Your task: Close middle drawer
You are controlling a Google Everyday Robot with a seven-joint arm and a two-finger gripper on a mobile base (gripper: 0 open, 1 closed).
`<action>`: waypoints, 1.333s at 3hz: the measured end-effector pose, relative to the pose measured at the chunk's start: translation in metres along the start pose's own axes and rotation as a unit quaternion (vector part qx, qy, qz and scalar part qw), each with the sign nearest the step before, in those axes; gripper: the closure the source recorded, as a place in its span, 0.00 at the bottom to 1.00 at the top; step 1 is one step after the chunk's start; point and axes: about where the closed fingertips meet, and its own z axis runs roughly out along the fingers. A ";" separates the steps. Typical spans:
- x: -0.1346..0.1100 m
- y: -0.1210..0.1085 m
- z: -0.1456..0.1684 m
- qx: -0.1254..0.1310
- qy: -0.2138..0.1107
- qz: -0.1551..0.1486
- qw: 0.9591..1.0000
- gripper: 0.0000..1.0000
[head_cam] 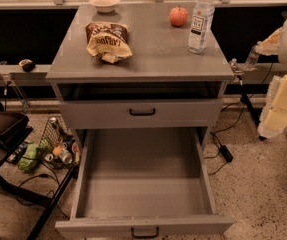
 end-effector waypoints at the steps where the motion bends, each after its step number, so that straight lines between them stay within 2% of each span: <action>1: 0.000 0.000 0.000 0.000 0.000 0.000 1.000 0.00; 2: -0.004 0.019 0.031 -0.020 0.012 -0.002 1.000 0.00; 3: -0.019 0.056 0.073 -0.024 -0.007 -0.012 1.000 0.00; 4: -0.023 0.091 0.126 -0.025 -0.016 -0.011 1.000 0.00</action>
Offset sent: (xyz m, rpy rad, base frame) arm -0.0355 0.0553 -0.1512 -0.0660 0.2180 0.0301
